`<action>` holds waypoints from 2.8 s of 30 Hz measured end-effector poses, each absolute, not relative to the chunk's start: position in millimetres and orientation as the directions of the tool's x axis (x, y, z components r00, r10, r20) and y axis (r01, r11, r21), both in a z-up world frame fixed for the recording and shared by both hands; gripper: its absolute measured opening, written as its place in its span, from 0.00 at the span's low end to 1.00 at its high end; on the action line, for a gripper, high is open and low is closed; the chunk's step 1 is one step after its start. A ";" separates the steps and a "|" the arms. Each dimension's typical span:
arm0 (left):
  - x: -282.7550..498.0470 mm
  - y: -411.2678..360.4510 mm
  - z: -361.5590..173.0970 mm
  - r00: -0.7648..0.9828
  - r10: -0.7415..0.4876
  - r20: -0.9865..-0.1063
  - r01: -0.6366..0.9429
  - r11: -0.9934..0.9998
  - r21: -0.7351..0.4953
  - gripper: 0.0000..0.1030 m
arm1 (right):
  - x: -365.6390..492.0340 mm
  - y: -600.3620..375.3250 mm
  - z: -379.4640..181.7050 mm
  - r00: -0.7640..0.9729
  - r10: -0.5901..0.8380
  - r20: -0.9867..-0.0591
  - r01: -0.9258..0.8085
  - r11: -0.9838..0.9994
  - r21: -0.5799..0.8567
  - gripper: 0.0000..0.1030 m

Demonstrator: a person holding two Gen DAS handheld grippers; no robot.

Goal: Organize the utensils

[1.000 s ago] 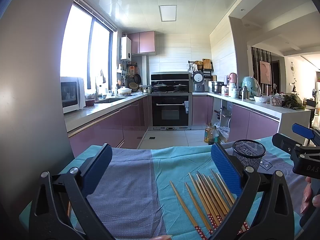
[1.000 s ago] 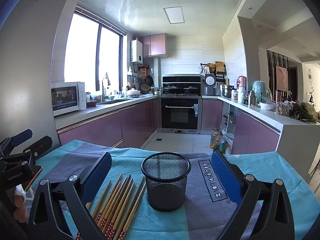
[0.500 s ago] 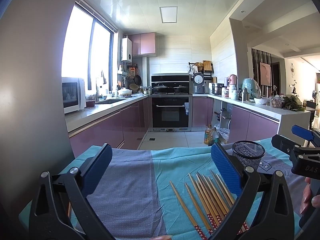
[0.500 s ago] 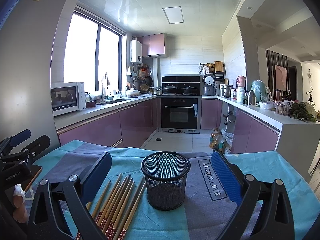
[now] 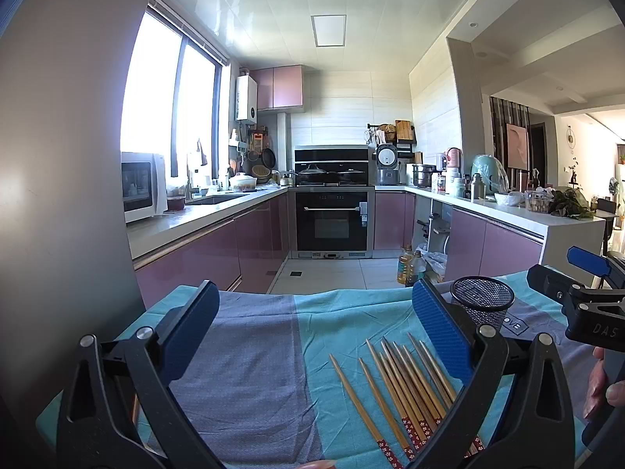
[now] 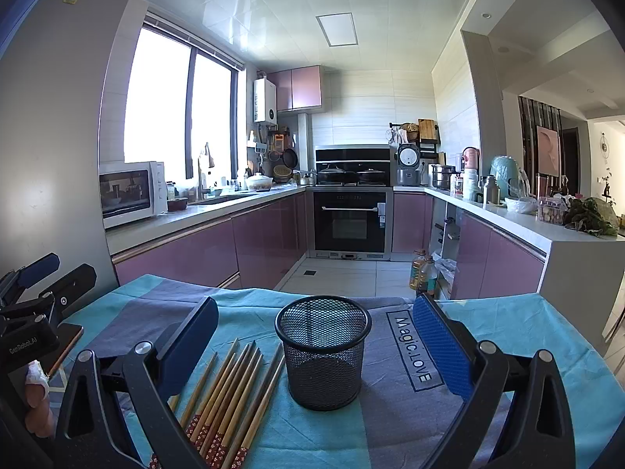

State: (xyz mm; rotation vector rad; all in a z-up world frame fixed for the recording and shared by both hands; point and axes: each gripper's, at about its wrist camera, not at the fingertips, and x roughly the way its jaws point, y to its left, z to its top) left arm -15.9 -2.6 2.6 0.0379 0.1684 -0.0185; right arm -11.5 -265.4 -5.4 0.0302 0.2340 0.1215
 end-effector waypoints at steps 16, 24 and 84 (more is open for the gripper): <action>-18.2 -1.1 4.7 0.987 -0.011 -0.162 0.016 0.999 0.034 0.95 | -13.0 -266.0 -5.9 0.966 0.123 -0.225 -0.113 0.992 0.056 0.94; -20.0 -0.9 5.5 0.987 -0.008 -0.158 0.014 0.999 0.034 0.95 | -12.8 -265.9 -6.0 0.966 0.124 -0.227 -0.113 0.992 0.058 0.94; -19.9 0.5 -1.2 0.985 -0.006 -0.170 0.011 1.000 0.028 0.95 | -13.5 -265.6 -4.6 0.964 0.128 -0.233 -0.118 0.991 0.057 0.94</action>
